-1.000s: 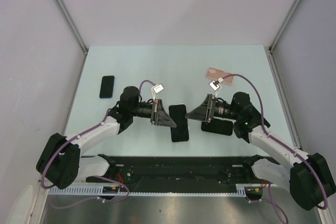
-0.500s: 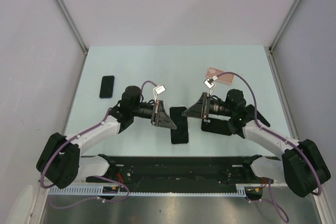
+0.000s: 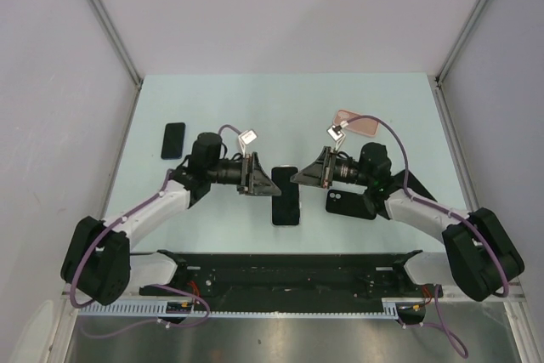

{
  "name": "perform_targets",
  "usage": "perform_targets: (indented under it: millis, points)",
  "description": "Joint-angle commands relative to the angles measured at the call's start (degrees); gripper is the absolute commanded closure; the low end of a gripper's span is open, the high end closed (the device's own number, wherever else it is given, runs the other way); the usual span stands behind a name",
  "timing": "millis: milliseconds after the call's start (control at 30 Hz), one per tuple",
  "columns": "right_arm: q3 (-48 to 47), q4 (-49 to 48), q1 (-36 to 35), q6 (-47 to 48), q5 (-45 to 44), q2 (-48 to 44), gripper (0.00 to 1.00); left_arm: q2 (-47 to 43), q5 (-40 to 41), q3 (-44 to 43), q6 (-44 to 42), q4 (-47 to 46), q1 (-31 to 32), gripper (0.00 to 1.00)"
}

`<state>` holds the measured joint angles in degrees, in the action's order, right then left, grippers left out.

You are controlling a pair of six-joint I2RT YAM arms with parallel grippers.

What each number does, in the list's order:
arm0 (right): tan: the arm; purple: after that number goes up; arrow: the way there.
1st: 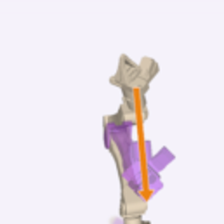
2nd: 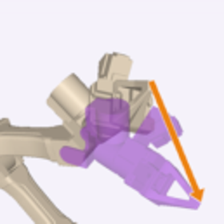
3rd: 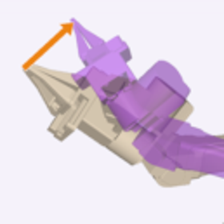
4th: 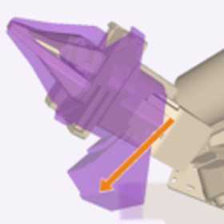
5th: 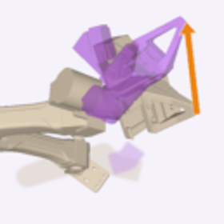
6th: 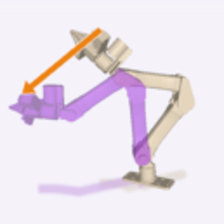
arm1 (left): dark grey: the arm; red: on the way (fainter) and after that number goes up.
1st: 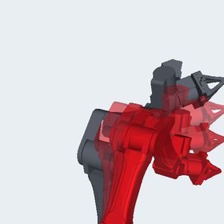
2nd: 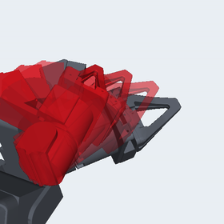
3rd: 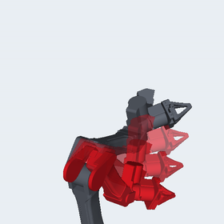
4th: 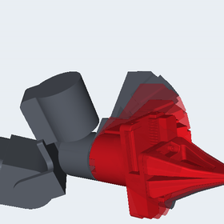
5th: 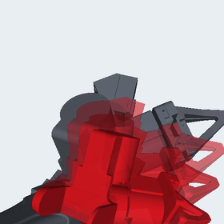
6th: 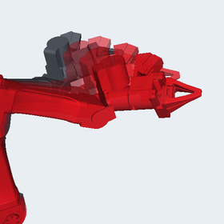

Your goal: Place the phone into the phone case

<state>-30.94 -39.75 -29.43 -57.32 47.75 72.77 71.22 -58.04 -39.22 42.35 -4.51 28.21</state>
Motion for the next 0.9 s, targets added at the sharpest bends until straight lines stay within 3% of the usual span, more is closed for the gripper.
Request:
perform_targets:
  millis: [0, 133, 233, 333, 500, 667, 867]
  points:
    - [-3.78, -2.45, 0.34, 0.98, -3.53, 2.63, 1.0, -2.93, 10.84, -3.05, -6.13, 10.48, -5.26, 0.36]
    - [-6.93, -1.83, 1.22, 2.56, -4.33, 8.69, 1.0, -4.25, 14.61, -3.67, -8.76, 15.22, -9.21, 0.21]
    - [-12.1, 3.52, 1.39, 7.99, -5.91, 13.96, 1.0, -5.74, 23.3, -5.77, -14.38, 22.86, -10.1, 0.09]
    - [-16.86, 13.18, 1.66, 13.89, -10.2, 20.02, 1.0, -7.58, 31.48, -8.58, -18.96, 30.34, -10.1, 0.05]
    - [-24.86, 15.57, 4.11, 17.23, -10.39, 30.66, 1.0, -12.06, 41.49, -8.95, -22.84, 35.8, -10.1, 0.02]
    - [-30.75, 19.18, 5.26, 20.41, -10.92, 38.57, 1.0, -15.5, 42.13, -6.66, -21.52, 35.19, -10.1, 0.01]
    - [-33.48, 17.6, 7.28, 18.03, -8.37, 46.14, 1.0, -12.26, 42.4, -7.18, -21.61, 36.06, -10.1, 0.02]
